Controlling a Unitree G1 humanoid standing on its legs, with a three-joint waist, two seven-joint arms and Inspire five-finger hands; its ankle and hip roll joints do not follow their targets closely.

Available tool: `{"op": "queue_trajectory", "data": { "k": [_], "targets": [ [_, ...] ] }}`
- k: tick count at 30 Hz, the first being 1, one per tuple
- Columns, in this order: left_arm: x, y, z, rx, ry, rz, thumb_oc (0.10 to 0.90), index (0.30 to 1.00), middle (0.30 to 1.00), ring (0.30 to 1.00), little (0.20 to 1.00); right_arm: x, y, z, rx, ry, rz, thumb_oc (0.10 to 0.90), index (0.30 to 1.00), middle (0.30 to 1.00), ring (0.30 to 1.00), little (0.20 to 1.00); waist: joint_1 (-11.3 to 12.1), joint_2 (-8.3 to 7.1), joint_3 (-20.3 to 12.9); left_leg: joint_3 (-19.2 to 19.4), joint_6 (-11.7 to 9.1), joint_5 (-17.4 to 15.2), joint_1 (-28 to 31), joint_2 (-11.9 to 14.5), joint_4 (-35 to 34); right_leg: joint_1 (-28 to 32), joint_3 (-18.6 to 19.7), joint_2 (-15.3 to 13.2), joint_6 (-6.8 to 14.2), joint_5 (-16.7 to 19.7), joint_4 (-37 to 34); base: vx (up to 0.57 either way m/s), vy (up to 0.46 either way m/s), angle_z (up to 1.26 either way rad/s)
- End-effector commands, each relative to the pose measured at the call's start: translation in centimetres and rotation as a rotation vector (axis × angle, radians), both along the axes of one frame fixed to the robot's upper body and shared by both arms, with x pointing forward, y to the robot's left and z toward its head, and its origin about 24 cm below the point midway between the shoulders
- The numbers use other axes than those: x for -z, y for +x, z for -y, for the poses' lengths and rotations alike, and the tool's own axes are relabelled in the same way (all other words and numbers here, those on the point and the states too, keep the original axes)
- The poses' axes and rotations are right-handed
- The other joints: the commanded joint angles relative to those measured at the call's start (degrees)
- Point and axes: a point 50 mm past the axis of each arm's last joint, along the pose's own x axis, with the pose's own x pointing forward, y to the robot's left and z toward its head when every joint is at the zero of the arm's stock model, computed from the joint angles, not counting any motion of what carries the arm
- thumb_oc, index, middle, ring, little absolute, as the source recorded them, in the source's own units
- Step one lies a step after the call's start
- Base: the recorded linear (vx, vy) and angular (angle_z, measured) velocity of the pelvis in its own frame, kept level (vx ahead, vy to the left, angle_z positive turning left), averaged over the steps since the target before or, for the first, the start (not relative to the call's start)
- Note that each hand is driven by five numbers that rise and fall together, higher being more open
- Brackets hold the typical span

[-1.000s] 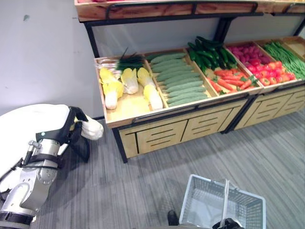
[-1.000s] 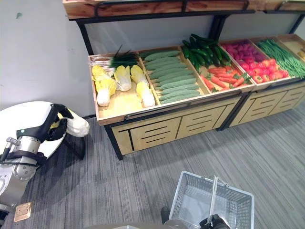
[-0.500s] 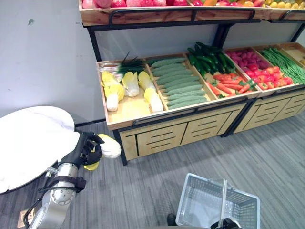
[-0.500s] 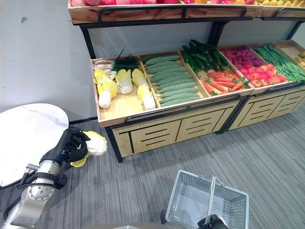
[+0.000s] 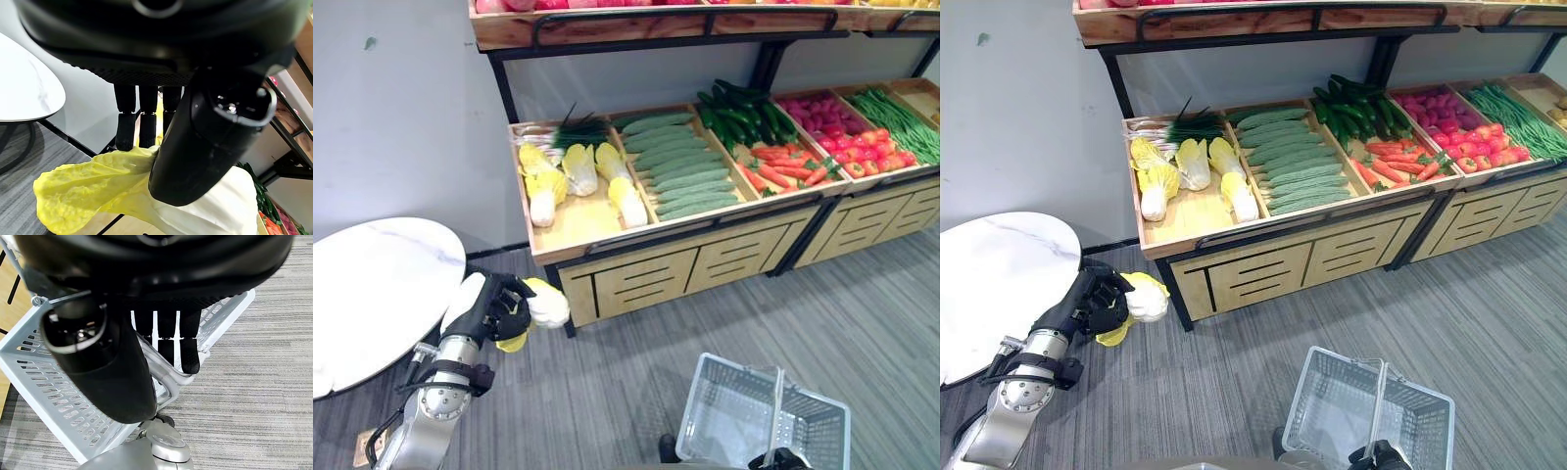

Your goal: Get the vegetables into the basket

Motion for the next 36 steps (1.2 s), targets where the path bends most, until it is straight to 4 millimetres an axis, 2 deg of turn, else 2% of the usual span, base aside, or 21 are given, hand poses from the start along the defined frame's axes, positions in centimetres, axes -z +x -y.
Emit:
{"op": "queue_trajectory", "data": {
  "k": [1, 10, 11, 12, 13, 15, 17, 18, 19, 21, 26, 29, 33, 34, 35, 36],
  "targets": [
    [-7.3, 2.4, 1.4, 0.112, 0.046, 0.341, 0.4, 0.3, 0.3, 0.3, 0.3, -0.2, -0.4, 0.8, -0.051, -0.048, -0.026, 0.4, 0.3, 0.3, 0.3, 0.3, -2.1, -1.32, -0.8, 0.1, 0.4, -2.7, -1.7, -1.7, 1.3, 1.1, 0.2, -4.3, 7.4, -6.0, 4.4, -0.02, 0.091, -0.24],
    [-8.7, 4.0, 3.0, 0.182, 0.042, 0.407, 0.4, 0.3, 0.3, 0.3, 0.3, -0.2, 0.0, 0.5, -0.019, -0.05, 0.013, 0.4, 0.3, 0.3, 0.3, 0.3, -6.6, -1.03, 1.1, 6.2, 1.4, -3.5, -2.6, -2.8, 1.0, -4.3, 6.1, -4.6, 10.4, -2.4, 5.8, -0.04, 0.09, -0.32],
    [-8.7, 4.0, 3.0, 0.181, 0.042, 0.408, 0.4, 0.3, 0.3, 0.3, 0.3, -0.2, 0.0, 0.5, -0.019, -0.05, 0.014, 0.4, 0.3, 0.3, 0.3, 0.3, -6.4, -1.04, 1.1, 6.4, 1.5, -3.5, -2.7, -2.8, 1.0, -4.5, 6.3, -4.5, 10.4, -2.4, 5.8, -0.05, 0.024, -0.64],
    [-9.1, 4.4, 3.3, 0.194, 0.046, 0.424, 0.4, 0.3, 0.3, 0.3, 0.3, -0.3, 0.5, 0.2, -0.025, -0.047, 0.031, 0.4, 0.3, 0.3, 0.3, 0.3, -6.9, -0.97, 2.3, 8.9, 1.3, -3.7, -2.6, -2.4, 1.1, -6.3, 6.1, -4.7, 11.2, -0.7, 6.7, -0.07, -0.006, -0.79],
    [-9.4, 4.5, 3.4, 0.198, 0.048, 0.438, 0.4, 0.3, 0.3, 0.3, 0.3, -0.3, 0.9, 0.0, -0.03, -0.045, 0.043, 0.4, 0.3, 0.3, 0.3, 0.3, -6.4, -0.66, 3.0, 10.5, 1.0, -4.1, -2.3, -1.7, 1.3, -7.1, 1.6, -6.0, 11.4, -0.9, 7.4, -0.13, -0.036, -1.09],
    [-10.0, 4.7, 3.4, 0.194, 0.062, 0.465, 0.4, 0.3, 0.3, 0.3, 0.3, -0.3, 1.4, -0.3, -0.034, -0.045, 0.06, 0.4, 0.3, 0.3, 0.3, 0.3, -5.6, -0.33, 3.8, 13.3, 0.2, -4.1, -2.0, -0.3, 1.9, -7.8, -8.6, -9.4, 10.2, -0.9, 8.2, -0.09, -0.013, -1.21],
    [-10.2, 4.6, 3.1, 0.182, 0.075, 0.477, 0.4, 0.3, 0.3, 0.3, 0.3, -0.3, 1.8, -0.6, -0.04, -0.04, 0.07, 0.4, 0.3, 0.3, 0.3, 0.3, -5.5, -0.57, 3.8, 15.9, -0.4, -4.7, -1.3, 0.5, 2.8, -8.1, -16.0, -12.2, 9.9, -0.3, 8.9, 0.0, -0.027, -1.85],
    [-10.4, 4.3, 2.3, 0.145, 0.103, 0.479, 0.4, 0.3, 0.3, 0.3, 0.3, -0.2, 1.9, -0.9, -0.067, -0.04, 0.056, 0.4, 0.3, 0.3, 0.3, 0.3, -3.3, -0.96, 3.7, 20.3, -1.5, -5.3, 0.0, 2.0, 2.8, -6.9, -28.6, -17.4, 11.0, 0.5, 10.7, 0.01, -0.069, -1.6],
    [-10.1, 4.1, 2.0, 0.129, 0.118, 0.465, 0.4, 0.3, 0.3, 0.3, 0.3, -0.2, 1.8, -0.8, -0.078, -0.043, 0.047, 0.4, 0.3, 0.3, 0.3, 0.3, -3.1, -1.7, 3.1, 21.9, -1.5, -5.4, 0.5, 1.9, 2.9, -5.7, -30.5, -17.7, 11.2, 1.2, 9.7, 0.0, -0.054, -1.24],
    [-9.7, 3.9, 1.8, 0.122, 0.117, 0.45, 0.4, 0.3, 0.3, 0.3, 0.3, -0.2, 1.5, -0.8, -0.077, -0.043, 0.04, 0.4, 0.3, 0.3, 0.3, 0.3, -3.5, -2.22, 2.5, 22.9, -1.6, -5.4, 1.3, 1.5, 2.7, -4.9, -30.1, -17.1, 11.5, 2.1, 8.3, 0.06, -0.044, -1.33],
    [-9.3, 4.0, 2.0, 0.123, 0.099, 0.435, 0.4, 0.3, 0.3, 0.3, 0.3, -0.2, 0.9, -0.2, -0.056, -0.052, 0.029, 0.4, 0.3, 0.3, 0.3, 0.3, -4.4, -1.84, 2.1, 23.3, -1.6, -6.3, 2.2, 1.6, 3.6, -4.5, -29.0, -16.5, 11.2, 1.9, 7.2, 0.08, -0.062, -0.29],
    [-9.1, 4.2, 2.3, 0.129, 0.079, 0.431, 0.4, 0.3, 0.3, 0.3, 0.3, -0.4, 0.7, 0.4, -0.044, -0.064, 0.029, 0.4, 0.3, 0.3, 0.3, 0.3, -5.5, -0.92, 2.2, 23.7, -2.3, -7.4, 2.3, 3.1, 5.8, -3.8, -27.3, -14.7, 10.1, 0.0, 6.1, 0.08, -0.115, -0.06],
    [-8.9, 4.3, 2.6, 0.135, 0.06, 0.427, 0.4, 0.3, 0.3, 0.3, 0.3, -0.6, 0.6, 0.9, -0.029, -0.077, 0.031, 0.4, 0.3, 0.3, 0.3, 0.3, -5.9, 0.18, 2.4, 24.0, -2.9, -7.1, 2.0, 4.0, 6.2, -3.7, -26.7, -13.6, 9.6, -1.1, 6.0, 0.04, -0.075, -0.11],
    [-8.9, 4.4, 2.9, 0.142, 0.049, 0.429, 0.4, 0.3, 0.3, 0.3, 0.3, -0.7, 0.6, 1.3, -0.016, -0.086, 0.037, 0.4, 0.3, 0.3, 0.3, 0.3, -6.5, 1.38, 2.6, 24.0, -3.6, -6.3, 1.7, 4.5, 5.8, -4.0, -26.2, -12.9, 9.4, -1.9, 6.1, 0.04, -0.049, -0.02],
    [-8.9, 4.4, 2.9, 0.142, 0.048, 0.429, 0.4, 0.3, 0.3, 0.3, 0.3, -0.7, 0.6, 1.4, -0.015, -0.088, 0.038, 0.4, 0.3, 0.3, 0.3, 0.3, -6.5, 1.49, 2.5, 24.0, -3.7, -6.2, 1.6, 4.6, 5.7, -4.1, -26.2, -12.8, 9.3, -1.9, 6.2, 0.08, -0.09, 0.03],
    [-8.8, 4.6, 3.1, 0.148, 0.032, 0.428, 0.4, 0.3, 0.3, 0.3, 0.3, -0.8, 0.4, 1.8, -0.005, -0.098, 0.034, 0.4, 0.3, 0.3, 0.3, 0.3, -6.8, 2.28, 2.6, 23.9, -4.2, -5.6, 1.6, 4.8, 5.0, -4.3, -25.8, -12.4, 9.2, -2.4, 6.3, 0.07, -0.077, 0.05]
  ]
}}
